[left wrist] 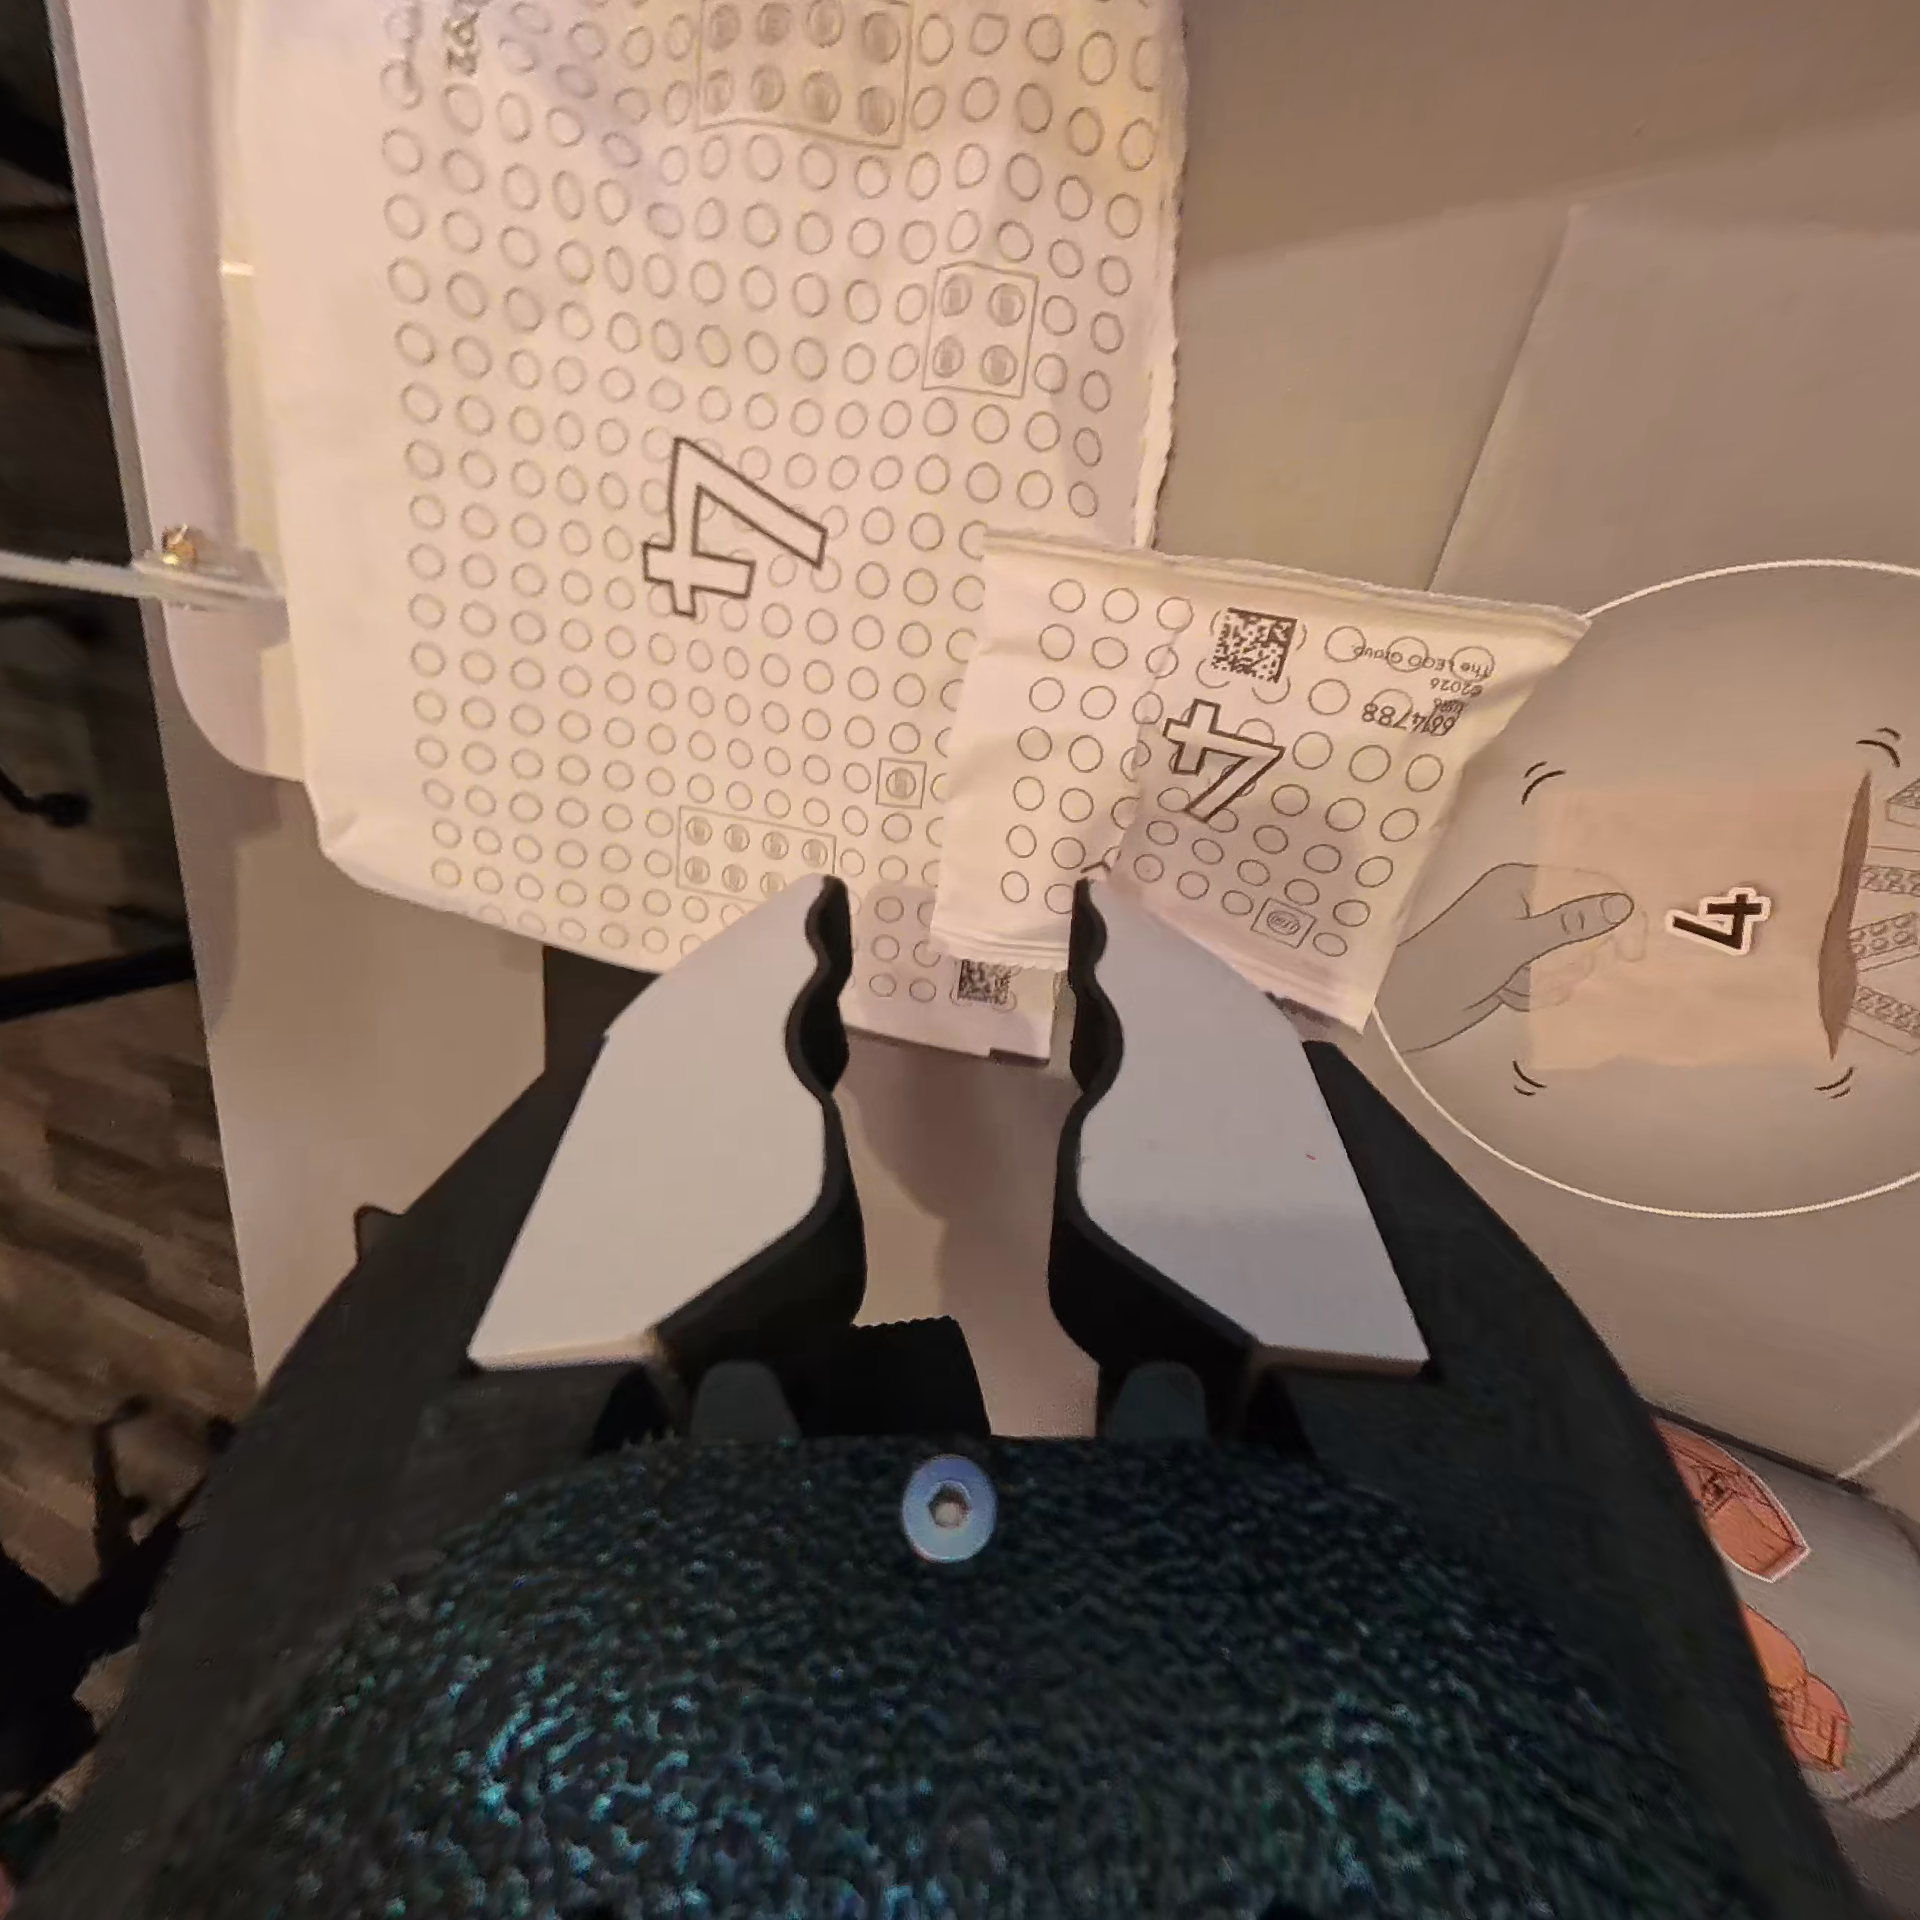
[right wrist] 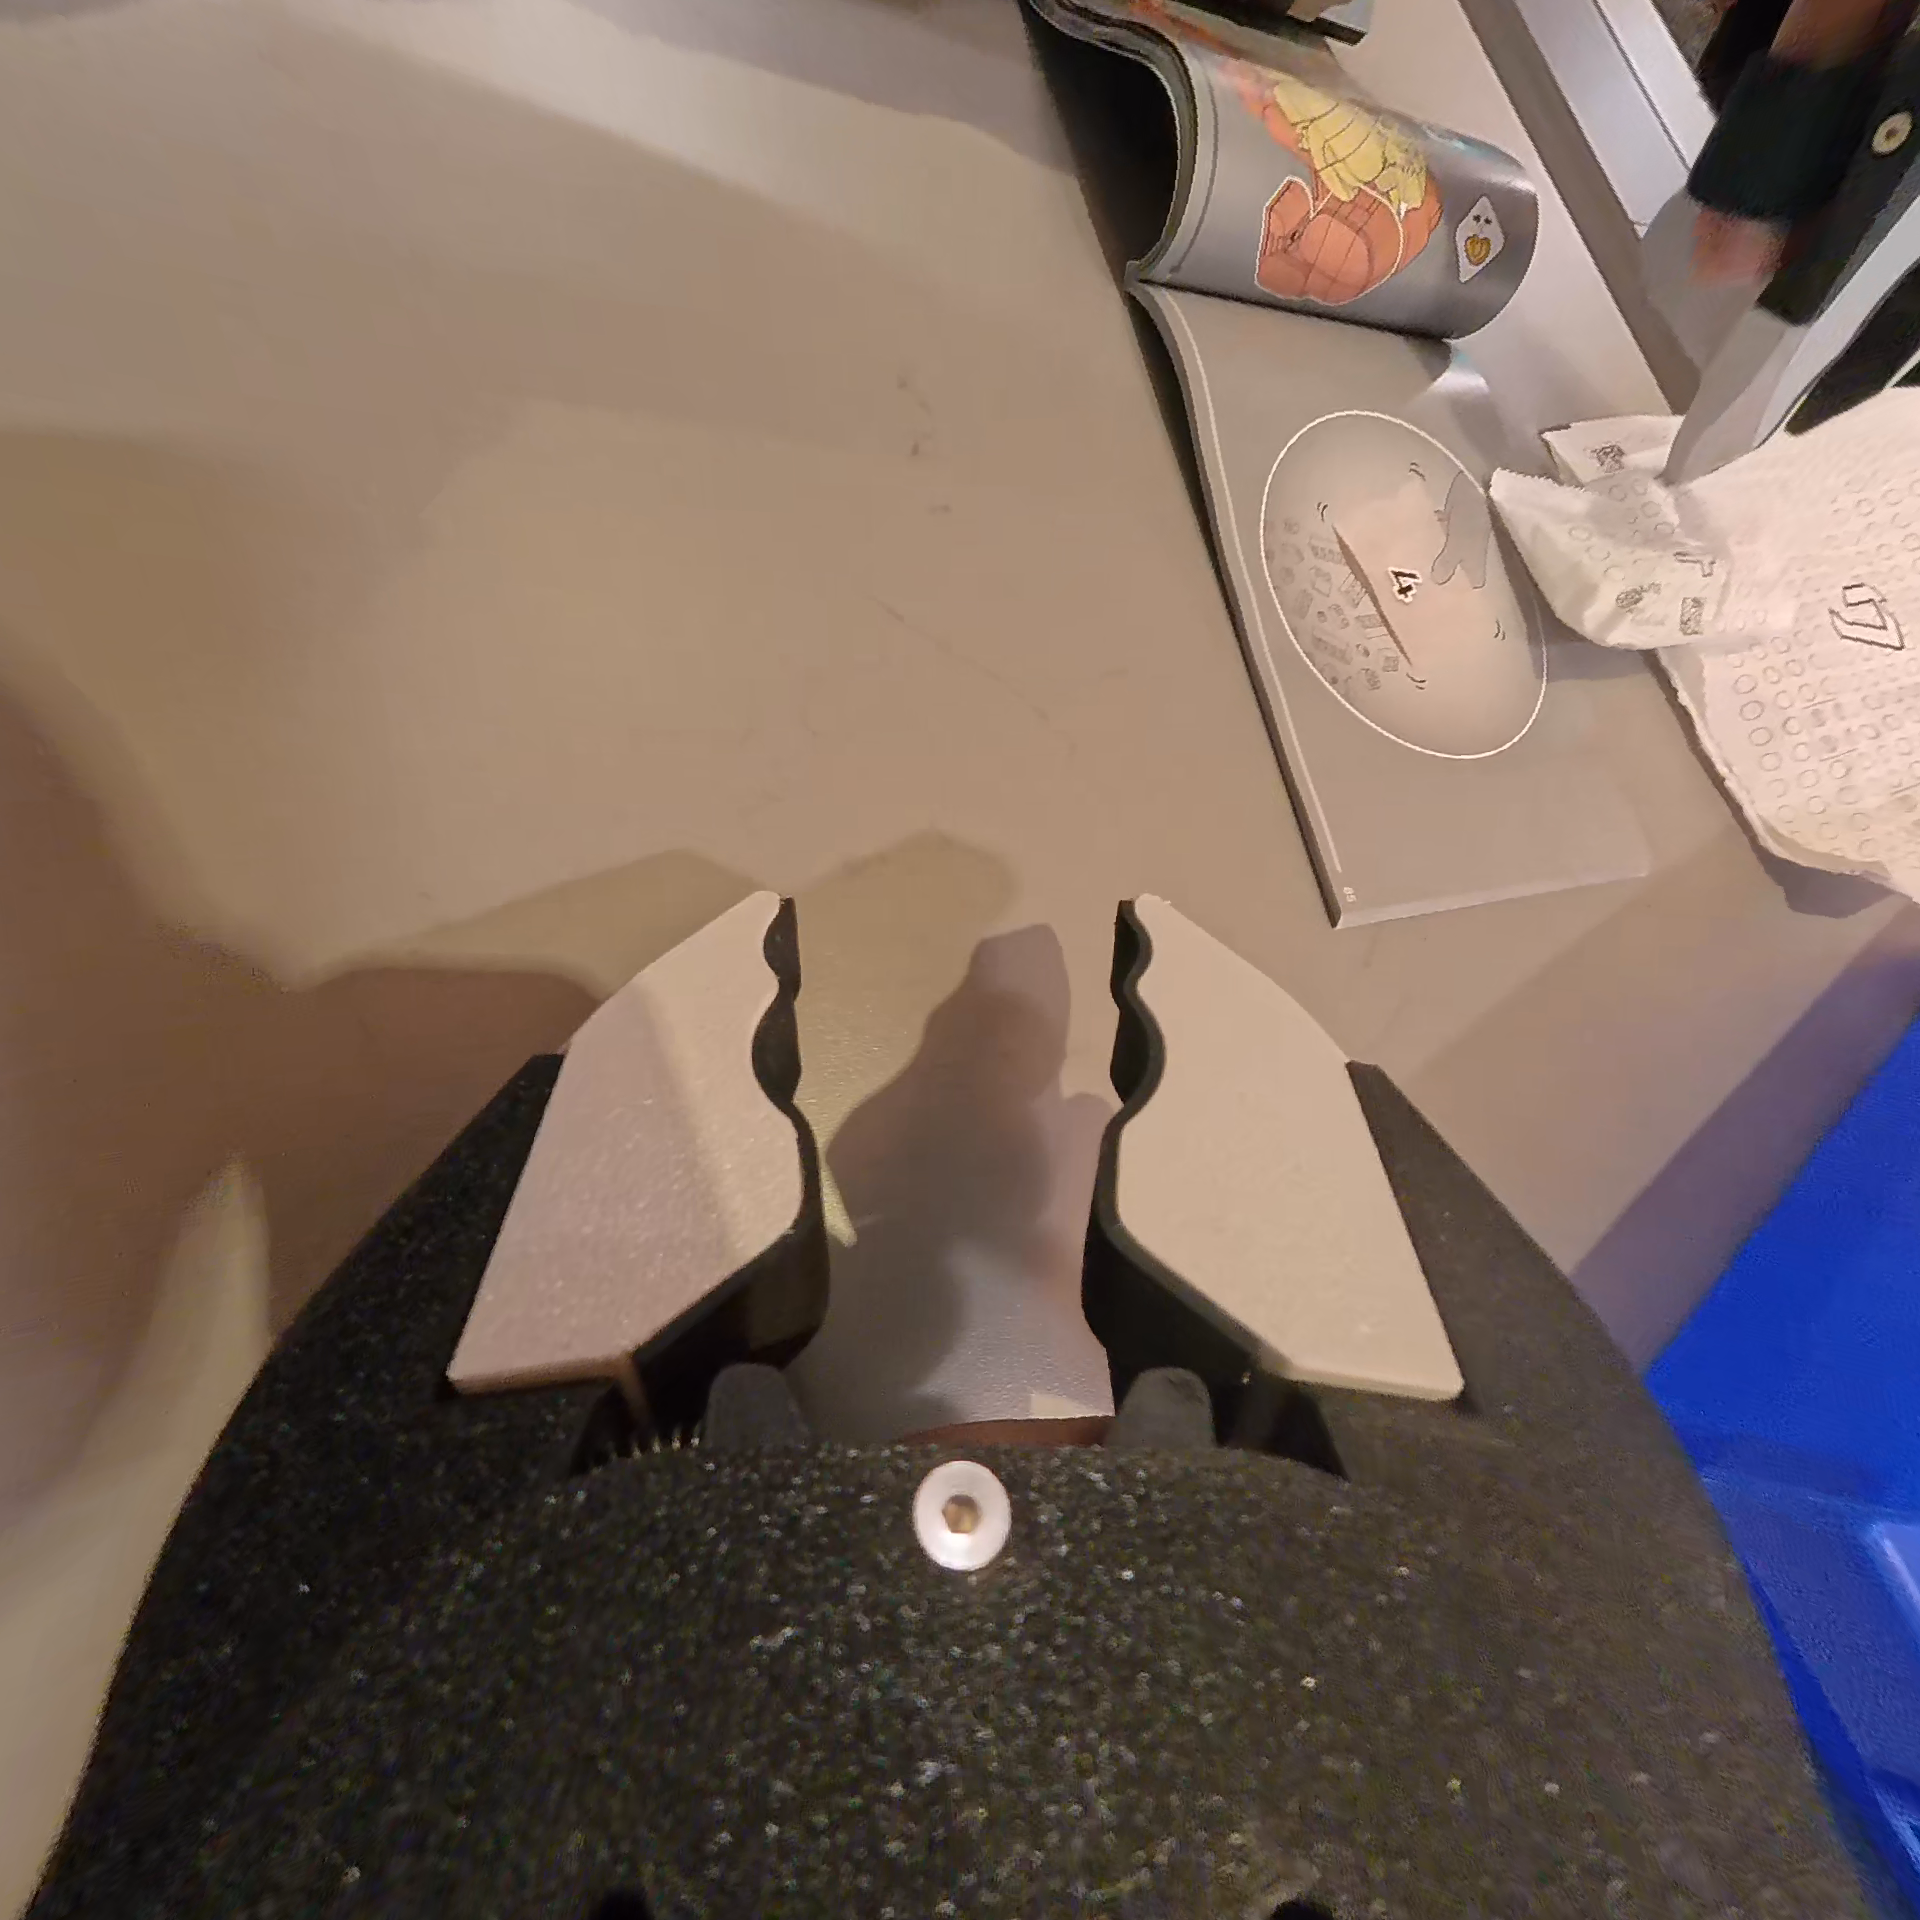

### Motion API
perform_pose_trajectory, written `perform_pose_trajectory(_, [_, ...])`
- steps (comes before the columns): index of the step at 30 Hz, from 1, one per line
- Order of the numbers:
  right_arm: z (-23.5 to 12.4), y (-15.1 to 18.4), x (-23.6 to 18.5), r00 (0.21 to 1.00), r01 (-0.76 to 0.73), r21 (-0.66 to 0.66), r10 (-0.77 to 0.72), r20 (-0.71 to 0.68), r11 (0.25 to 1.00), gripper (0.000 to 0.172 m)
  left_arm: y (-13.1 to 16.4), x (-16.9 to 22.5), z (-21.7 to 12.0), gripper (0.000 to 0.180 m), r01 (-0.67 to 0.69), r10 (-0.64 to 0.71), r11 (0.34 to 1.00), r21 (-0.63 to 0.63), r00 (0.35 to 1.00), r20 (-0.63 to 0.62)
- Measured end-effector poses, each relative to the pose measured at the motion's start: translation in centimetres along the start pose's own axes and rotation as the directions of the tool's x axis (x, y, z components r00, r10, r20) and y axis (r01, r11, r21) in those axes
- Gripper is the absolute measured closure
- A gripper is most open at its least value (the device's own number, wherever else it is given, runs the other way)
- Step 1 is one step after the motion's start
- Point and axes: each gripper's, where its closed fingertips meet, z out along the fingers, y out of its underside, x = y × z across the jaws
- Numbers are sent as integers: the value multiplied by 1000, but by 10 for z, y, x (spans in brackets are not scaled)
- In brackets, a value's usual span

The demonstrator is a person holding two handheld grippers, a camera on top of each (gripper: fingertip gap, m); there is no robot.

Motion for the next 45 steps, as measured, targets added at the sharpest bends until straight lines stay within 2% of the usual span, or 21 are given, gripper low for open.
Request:
perform_pose_trajectory(6, [0, 0, -1, 1000, -3, 3, 3, 10, 1000, 115, -1, 9, 5, 133, -44, 43, 999, -18, 996, -80])
perform_pose_trajectory(14, [1, -2, -3, 1000, -1, 16, 1, 21, 1000, 119, -11, 18, -11, 135, -5, 17, 998, 63, 981, -194])
perform_pose_trajectory(19, [1, -2, -3, 1000, -3, 20, 3, 25, 1000, 119, -9, 27, -2, 135, 5, 3, 999, 34, 969, -248])
perform_pose_trajectory(22, [1, -2, -3, 1000, -4, 20, 4, 26, 1000, 119, -9, 31, 3, 146, 8, -3, 1000, 18, 964, -266])
perform_pose_trajectory(24, [1, -2, -3, 1000, -5, 21, 4, 27, 1000, 119, -16, 33, -3, 149, 25, -7, 998, 59, 958, -286])
perform_pose_trajectory(25, [1, -2, -3, 1000, -5, 21, 5, 28, 1000, 119, -18, 32, -8, 162, 38, -14, 997, 74, 956, -292])
perform_pose_trajectory(29, [1, -2, -3, 1000, -8, 21, 8, 31, 1000, 119, -13, 1, -30, 165, 113, -91, 988, 102, 976, -199])
perform_pose_trajectory(32, [1, -2, -3, 999, -9, 22, 8, 31, 1000, 119, 4, -30, -40, 164, 206, -197, 975, 86, 975, -102])
perform_pose_trajectory(35, [1, -2, -3, 999, -8, 21, 8, 31, 1000, 119, 35, -61, -38, 161, 311, -311, 950, 6, 949, 43])
perform_pose_trajectory(37, [1, -2, -3, 1000, -8, 21, 7, 30, 1000, 120, 53, -68, -30, 157, 335, -328, 940, -68, 939, 105])
perform_pose_trajectory(41, [1, -2, -3, 999, -9, 21, 8, 31, 1000, 120, 65, -61, -13, 140, 337, -325, 932, -131, 940, 105])
perform_pose_trajectory(45, [1, -1, -3, 999, -14, 20, 13, 33, 1000, 119, 58, -59, -13, 117, 366, -357, 926, -91, 929, 94])
